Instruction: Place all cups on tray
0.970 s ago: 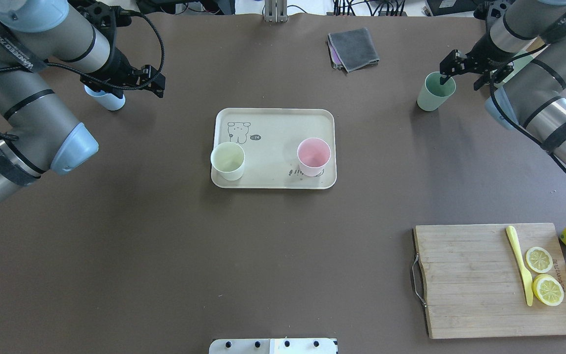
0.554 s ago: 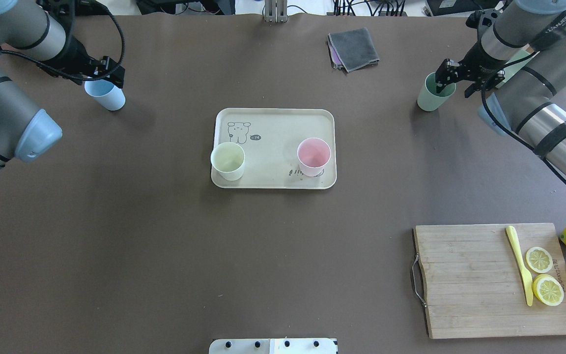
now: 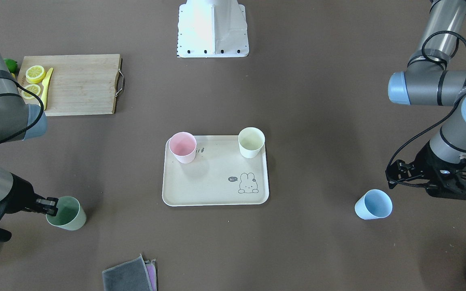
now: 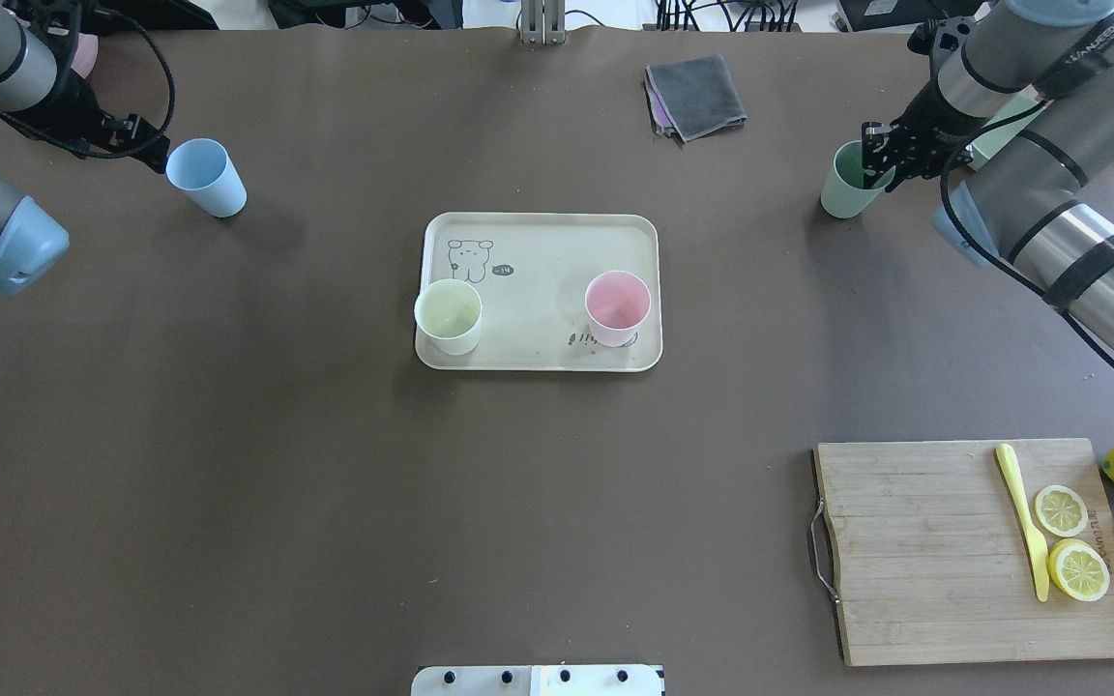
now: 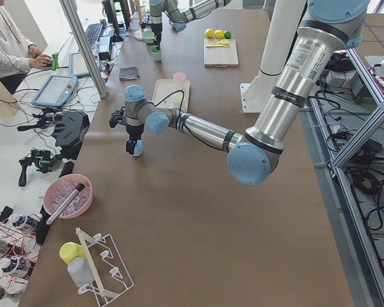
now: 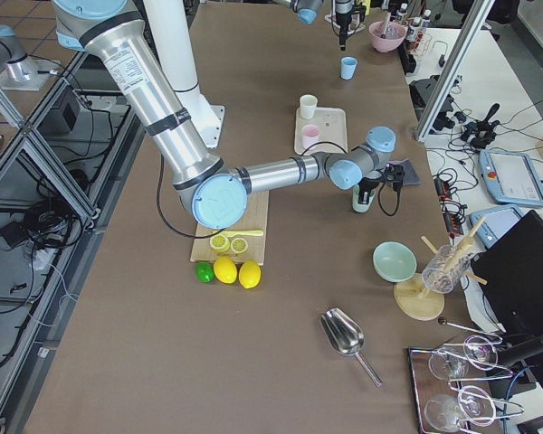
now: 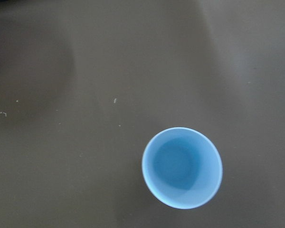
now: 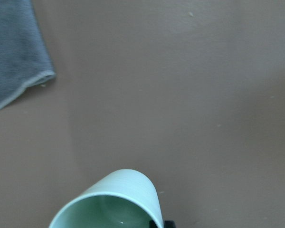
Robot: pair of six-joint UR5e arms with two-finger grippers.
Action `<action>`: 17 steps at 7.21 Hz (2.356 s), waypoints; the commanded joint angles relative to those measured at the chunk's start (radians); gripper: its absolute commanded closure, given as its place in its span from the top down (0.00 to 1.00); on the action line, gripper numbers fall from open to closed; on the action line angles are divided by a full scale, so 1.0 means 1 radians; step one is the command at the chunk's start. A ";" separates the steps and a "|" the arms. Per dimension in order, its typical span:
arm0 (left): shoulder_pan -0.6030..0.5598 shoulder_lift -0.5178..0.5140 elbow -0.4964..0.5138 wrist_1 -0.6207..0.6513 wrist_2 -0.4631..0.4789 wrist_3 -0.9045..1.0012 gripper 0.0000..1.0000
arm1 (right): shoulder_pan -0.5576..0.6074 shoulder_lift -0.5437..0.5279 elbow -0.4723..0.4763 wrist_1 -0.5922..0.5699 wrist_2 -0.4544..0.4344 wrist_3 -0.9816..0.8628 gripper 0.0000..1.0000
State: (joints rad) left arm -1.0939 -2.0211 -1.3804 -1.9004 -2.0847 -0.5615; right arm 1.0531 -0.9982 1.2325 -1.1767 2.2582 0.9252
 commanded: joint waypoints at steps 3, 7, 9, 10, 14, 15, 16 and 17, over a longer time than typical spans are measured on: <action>0.008 -0.086 0.148 -0.055 0.000 -0.063 0.88 | -0.174 0.153 0.051 0.003 -0.038 0.291 0.00; 0.060 -0.085 0.161 -0.106 -0.001 -0.123 0.29 | -0.272 0.154 0.084 0.005 -0.081 0.310 0.00; 0.060 -0.094 0.153 -0.102 -0.044 -0.132 0.00 | -0.269 0.156 0.085 0.005 -0.089 0.308 0.99; 0.060 -0.131 0.143 -0.089 -0.066 -0.170 0.00 | -0.248 0.158 0.100 0.002 -0.080 0.307 1.00; 0.207 -0.299 0.061 -0.019 -0.107 -0.437 0.00 | -0.151 0.096 0.117 0.002 -0.034 0.229 1.00; 0.282 -0.326 0.064 -0.019 -0.037 -0.484 0.00 | -0.140 0.069 0.117 0.005 -0.035 0.175 1.00; 0.307 -0.346 0.069 -0.020 0.003 -0.497 0.00 | -0.131 0.052 0.117 0.006 -0.032 0.161 1.00; 0.334 -0.347 0.073 -0.020 0.008 -0.501 0.00 | -0.131 0.043 0.117 0.011 -0.032 0.159 1.00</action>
State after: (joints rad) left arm -0.7996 -2.3554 -1.3120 -1.9202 -2.1022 -1.0466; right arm 0.9166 -0.9385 1.3498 -1.1702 2.2248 1.0990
